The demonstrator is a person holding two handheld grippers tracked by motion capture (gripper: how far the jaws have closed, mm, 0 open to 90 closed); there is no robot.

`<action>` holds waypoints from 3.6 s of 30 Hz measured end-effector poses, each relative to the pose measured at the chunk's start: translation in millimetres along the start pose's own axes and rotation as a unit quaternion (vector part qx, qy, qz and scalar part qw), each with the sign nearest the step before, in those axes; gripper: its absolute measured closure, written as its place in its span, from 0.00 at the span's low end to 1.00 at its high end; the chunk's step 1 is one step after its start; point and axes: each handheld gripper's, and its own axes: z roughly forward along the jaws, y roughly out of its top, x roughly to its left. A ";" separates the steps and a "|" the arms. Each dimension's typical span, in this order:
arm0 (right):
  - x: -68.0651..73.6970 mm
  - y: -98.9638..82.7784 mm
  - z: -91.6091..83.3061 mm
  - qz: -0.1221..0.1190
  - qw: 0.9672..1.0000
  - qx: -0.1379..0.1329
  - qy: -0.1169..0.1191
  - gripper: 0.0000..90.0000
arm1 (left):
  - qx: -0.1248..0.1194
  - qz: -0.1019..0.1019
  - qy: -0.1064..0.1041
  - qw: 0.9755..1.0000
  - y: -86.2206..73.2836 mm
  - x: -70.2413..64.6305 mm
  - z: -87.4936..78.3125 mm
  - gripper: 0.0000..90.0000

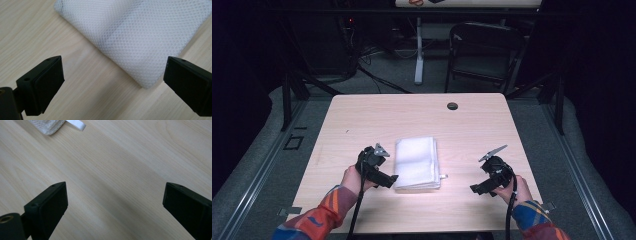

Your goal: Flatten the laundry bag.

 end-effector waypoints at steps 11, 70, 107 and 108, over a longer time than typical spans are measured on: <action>1.2 -0.8 2.8 0.000 1.000 0.001 0.002 0.09 | 0.005 0.041 -0.014 0.999 13.4 -22.9 16.0 0.06; 7.0 1.2 6.2 -0.023 1.000 0.016 0.010 0.13 | 0.052 0.130 -0.065 0.988 27.9 -48.8 57.6 0.65; 55.3 41.0 26.0 -0.115 0.993 -0.017 0.015 0.92 | 0.001 0.104 -0.087 0.991 27.3 -37.4 46.7 0.94; 58.5 43.9 28.7 -0.122 0.992 -0.016 0.017 0.96 | 0.002 0.103 -0.087 0.991 27.2 -37.4 46.9 0.94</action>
